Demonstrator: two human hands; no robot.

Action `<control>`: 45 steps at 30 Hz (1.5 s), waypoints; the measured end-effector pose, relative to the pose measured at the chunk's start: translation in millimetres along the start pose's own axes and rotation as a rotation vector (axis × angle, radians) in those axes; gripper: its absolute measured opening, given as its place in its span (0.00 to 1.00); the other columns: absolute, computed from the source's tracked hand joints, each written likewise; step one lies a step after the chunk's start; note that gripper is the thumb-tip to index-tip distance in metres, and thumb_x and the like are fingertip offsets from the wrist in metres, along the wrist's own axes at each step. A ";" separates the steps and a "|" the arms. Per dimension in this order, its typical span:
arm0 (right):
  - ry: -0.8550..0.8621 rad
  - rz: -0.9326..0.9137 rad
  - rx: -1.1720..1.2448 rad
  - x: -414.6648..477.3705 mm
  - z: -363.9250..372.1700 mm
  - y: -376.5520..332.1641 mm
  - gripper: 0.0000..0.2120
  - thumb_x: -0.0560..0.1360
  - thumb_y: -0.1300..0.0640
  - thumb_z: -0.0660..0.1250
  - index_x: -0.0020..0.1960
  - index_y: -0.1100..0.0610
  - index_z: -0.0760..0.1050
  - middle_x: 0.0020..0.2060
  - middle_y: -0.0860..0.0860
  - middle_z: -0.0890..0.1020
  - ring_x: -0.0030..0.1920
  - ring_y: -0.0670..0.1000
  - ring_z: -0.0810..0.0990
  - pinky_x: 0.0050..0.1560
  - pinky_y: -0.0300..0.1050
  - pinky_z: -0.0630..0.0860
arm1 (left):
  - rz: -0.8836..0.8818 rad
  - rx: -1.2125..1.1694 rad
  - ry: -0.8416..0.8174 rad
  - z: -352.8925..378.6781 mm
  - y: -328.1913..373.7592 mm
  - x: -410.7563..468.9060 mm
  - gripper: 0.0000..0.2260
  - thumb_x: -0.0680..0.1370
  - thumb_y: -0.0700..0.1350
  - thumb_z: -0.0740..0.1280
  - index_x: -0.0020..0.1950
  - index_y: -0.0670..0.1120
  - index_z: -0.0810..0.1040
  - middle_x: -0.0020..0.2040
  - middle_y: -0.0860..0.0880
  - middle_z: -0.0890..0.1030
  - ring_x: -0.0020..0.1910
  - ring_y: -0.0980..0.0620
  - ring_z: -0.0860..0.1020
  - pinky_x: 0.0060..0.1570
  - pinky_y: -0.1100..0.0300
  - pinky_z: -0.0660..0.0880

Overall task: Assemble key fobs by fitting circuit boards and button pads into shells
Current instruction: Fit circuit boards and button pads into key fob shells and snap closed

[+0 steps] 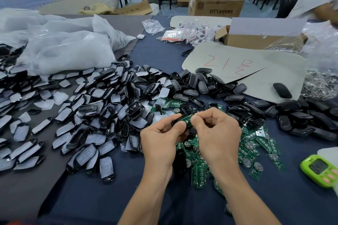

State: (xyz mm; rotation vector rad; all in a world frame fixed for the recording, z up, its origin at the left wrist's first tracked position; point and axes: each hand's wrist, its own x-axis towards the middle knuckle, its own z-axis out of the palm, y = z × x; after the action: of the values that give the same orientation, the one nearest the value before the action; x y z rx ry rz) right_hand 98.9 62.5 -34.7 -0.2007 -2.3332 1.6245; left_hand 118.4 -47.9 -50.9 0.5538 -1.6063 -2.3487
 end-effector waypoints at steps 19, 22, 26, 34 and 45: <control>0.027 -0.065 0.004 -10.3 0.9 24.8 0.11 0.73 0.59 0.76 0.36 0.45 0.81 0.32 0.39 0.83 0.36 0.43 0.82 0.39 0.34 0.76 | -0.058 0.317 -0.140 -13.2 1.4 6.0 0.19 0.69 0.34 0.79 0.45 0.60 0.89 0.36 0.45 0.87 0.36 0.48 0.87 0.44 0.52 0.85; 0.016 -0.147 -0.026 -12.1 -4.4 24.3 0.08 0.73 0.57 0.76 0.38 0.46 0.81 0.34 0.39 0.83 0.36 0.43 0.82 0.38 0.34 0.76 | -0.089 0.226 -0.114 -11.4 0.1 1.8 0.21 0.71 0.28 0.77 0.43 0.57 0.90 0.33 0.49 0.85 0.35 0.49 0.86 0.38 0.59 0.83; 0.073 -0.255 -0.116 -13.7 -7.0 24.8 0.06 0.73 0.57 0.78 0.42 0.48 0.83 0.40 0.38 0.83 0.40 0.41 0.82 0.41 0.34 0.76 | -0.140 0.095 -0.052 -4.0 -4.2 -1.8 0.15 0.72 0.25 0.74 0.44 0.45 0.89 0.36 0.40 0.85 0.34 0.46 0.86 0.37 0.57 0.83; 0.105 -0.224 -0.128 -9.9 -1.2 25.4 0.04 0.72 0.56 0.79 0.43 0.49 0.84 0.37 0.41 0.83 0.39 0.42 0.81 0.44 0.42 0.80 | -0.177 0.028 -0.001 3.0 -6.1 -1.3 0.13 0.73 0.26 0.74 0.49 0.42 0.86 0.36 0.42 0.85 0.34 0.46 0.85 0.38 0.57 0.84; 0.016 -0.130 -0.175 -5.7 -7.9 15.2 0.08 0.72 0.55 0.79 0.38 0.46 0.81 0.37 0.32 0.82 0.38 0.39 0.81 0.39 0.35 0.76 | -0.110 0.025 0.041 3.8 -17.0 -12.2 0.14 0.75 0.28 0.74 0.49 0.47 0.88 0.37 0.43 0.86 0.37 0.51 0.84 0.41 0.60 0.82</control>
State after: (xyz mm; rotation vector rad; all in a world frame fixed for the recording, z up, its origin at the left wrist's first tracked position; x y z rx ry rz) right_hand 105.9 73.4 -47.3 -0.0950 -2.4220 1.3553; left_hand 128.0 -33.6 -63.4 0.7088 -1.6277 -2.3812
